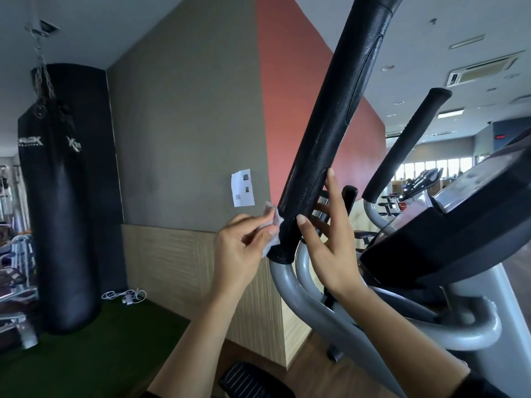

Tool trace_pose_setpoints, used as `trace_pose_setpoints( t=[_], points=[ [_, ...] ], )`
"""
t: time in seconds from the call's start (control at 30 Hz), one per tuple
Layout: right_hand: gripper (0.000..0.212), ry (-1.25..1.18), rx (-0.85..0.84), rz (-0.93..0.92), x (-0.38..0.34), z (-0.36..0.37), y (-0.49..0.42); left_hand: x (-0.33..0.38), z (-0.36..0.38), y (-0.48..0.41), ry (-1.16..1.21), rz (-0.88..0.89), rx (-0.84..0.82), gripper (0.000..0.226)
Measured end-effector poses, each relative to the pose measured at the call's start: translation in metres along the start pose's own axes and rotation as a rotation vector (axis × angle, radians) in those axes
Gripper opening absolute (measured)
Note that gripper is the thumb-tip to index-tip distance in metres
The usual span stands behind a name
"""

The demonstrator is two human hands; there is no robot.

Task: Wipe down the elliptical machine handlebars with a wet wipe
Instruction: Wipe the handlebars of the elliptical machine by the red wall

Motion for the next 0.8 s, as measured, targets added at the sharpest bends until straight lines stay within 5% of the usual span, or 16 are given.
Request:
trace_pose_setpoints(
  t=[0.8],
  points=[
    [0.070, -0.007, -0.004, -0.006, 0.002, 0.003, 0.006, -0.013, -0.007, 0.031, -0.035, -0.007, 0.084, 0.033]
  ],
)
Point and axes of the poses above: each hand's wrist, its own y-axis away from the middle knuckle, its own z-axis out of the palm, x = y × z, the point moved 7 cm from there along -y, towards the middle knuckle, and after that the axes turned 9 degrees about -z, right-handed, at the moved point
